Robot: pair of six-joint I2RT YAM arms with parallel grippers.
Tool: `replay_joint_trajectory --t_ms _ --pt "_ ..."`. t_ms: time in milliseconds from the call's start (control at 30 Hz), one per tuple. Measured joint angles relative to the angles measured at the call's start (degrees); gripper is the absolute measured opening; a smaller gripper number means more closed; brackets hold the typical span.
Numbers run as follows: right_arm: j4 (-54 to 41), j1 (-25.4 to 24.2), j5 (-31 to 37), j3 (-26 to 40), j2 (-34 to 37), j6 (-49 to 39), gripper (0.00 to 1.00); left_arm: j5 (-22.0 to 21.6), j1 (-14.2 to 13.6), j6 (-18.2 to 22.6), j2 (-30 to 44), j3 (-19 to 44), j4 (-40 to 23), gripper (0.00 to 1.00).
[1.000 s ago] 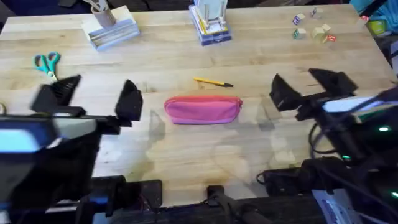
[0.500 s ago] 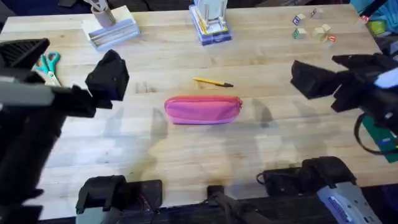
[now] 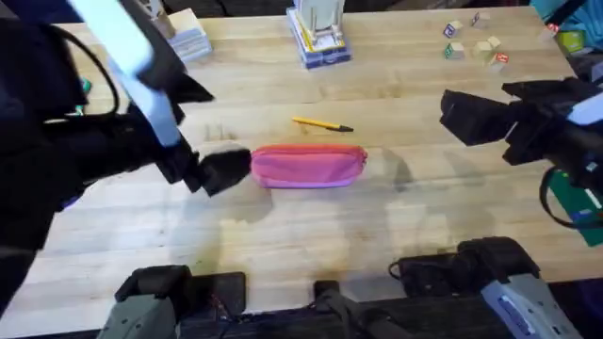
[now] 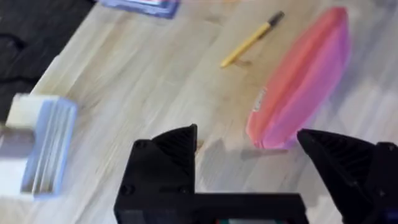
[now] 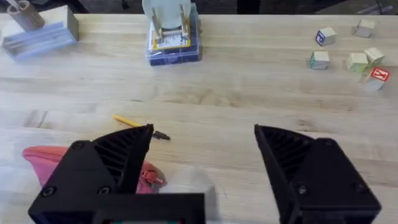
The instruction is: Unzip the bag, pick up the pens from the table one at a time and place them inside, then zip the bag closed.
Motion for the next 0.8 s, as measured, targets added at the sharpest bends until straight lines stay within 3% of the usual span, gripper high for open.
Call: replay_joint_trajectory --t_ms 133,300,533,800 --pt "0.0 0.0 0.0 0.0 0.0 0.02 0.997 4.03 0.0 12.18 3.54 0.0 -3.59 0.993" --pt "0.0 0.0 0.0 0.0 0.0 0.02 0.998 7.74 0.0 22.38 8.97 0.0 -6.68 0.994" --pt "0.0 0.01 0.0 0.0 0.01 0.02 0.997 9.79 0.0 27.94 16.44 0.0 -5.03 0.993" --pt "0.0 0.0 0.0 0.0 0.0 0.02 0.998 10.72 -0.26 29.49 22.75 0.0 -3.58 0.993"
